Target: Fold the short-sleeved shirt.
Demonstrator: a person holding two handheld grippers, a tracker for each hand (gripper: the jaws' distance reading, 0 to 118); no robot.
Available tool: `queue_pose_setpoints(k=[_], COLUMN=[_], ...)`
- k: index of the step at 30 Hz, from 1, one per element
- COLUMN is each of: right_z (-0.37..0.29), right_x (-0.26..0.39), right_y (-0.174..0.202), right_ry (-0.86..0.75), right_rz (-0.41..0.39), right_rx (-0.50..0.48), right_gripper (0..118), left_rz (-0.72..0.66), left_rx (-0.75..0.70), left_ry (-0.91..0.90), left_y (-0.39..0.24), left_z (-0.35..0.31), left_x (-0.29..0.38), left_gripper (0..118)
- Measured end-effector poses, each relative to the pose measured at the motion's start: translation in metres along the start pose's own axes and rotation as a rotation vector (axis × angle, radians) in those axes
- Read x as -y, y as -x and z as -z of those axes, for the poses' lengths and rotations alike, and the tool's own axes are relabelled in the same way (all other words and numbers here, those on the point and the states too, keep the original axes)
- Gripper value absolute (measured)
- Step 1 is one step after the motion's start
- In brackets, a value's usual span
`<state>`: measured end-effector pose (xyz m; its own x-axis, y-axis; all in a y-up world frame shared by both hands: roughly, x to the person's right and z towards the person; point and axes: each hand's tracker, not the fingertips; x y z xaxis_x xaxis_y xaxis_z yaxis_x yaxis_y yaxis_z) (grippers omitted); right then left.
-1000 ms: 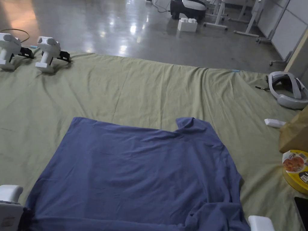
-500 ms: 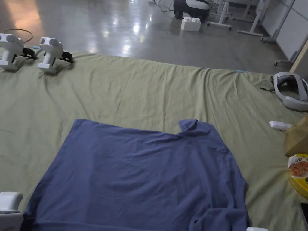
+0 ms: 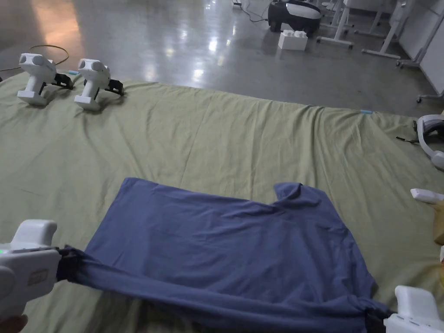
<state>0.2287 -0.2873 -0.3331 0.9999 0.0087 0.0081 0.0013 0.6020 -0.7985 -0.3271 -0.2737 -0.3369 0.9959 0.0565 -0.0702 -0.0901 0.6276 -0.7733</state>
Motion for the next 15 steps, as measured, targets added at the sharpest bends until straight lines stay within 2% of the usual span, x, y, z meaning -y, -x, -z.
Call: queue_pose_setpoints(k=[8, 15], right_z=[0.052, 0.112], right_x=[-0.057, -0.091], right_y=[0.003, 0.007], right_ry=[-0.068, -0.042], right_rz=[-0.012, -0.017], right_rx=[0.032, 0.042], right_gripper=[10, 10], left_rz=[-0.021, -0.025], left_rx=[0.002, -0.023], left_ry=[-0.059, -0.011], left_y=[-0.003, -0.007], left_z=[0.051, 0.104], left_x=[-0.048, -0.071], left_gripper=[10, 10])
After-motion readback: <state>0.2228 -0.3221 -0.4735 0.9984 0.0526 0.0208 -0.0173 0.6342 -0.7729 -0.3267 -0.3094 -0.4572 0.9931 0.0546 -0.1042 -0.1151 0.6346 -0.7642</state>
